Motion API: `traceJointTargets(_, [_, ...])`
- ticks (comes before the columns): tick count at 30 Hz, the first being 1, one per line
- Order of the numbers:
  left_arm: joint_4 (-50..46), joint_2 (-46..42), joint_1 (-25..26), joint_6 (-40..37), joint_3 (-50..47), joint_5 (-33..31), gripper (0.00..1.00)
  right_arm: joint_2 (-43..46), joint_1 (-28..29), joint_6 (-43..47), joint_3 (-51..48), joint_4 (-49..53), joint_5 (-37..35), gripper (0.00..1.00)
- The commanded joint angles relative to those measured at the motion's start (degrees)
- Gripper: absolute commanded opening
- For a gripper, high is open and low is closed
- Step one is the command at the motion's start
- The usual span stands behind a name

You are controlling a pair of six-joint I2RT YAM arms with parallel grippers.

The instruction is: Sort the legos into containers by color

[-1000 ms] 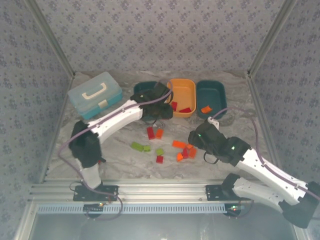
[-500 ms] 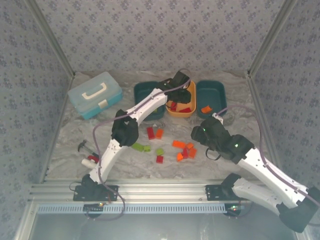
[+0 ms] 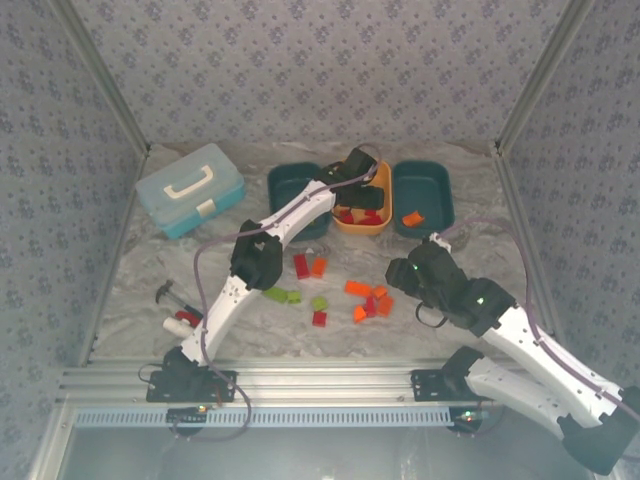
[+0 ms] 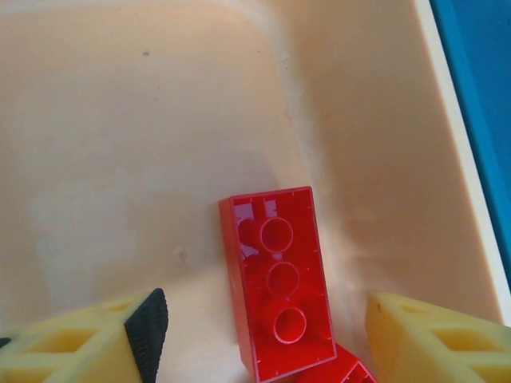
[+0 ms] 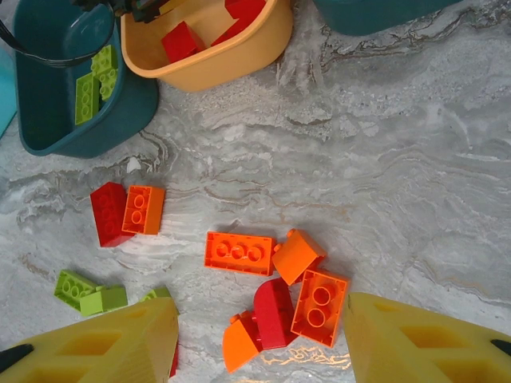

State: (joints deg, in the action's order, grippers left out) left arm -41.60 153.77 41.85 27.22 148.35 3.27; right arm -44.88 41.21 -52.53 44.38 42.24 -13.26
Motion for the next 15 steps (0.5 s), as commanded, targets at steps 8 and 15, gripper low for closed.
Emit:
traceJointTargets(8, [-0.5,-11.2,0.9,3.5,1.8,1.4,0.73,-4.1,0.3,1.5,-1.3,2.3,3.8,0.59])
traceJointTargets(15, [3.2,-32.4,0.0,7.5,-17.2,0.9,0.73,-8.3,4.9,-1.1,-2.6,3.5,4.3,0.52])
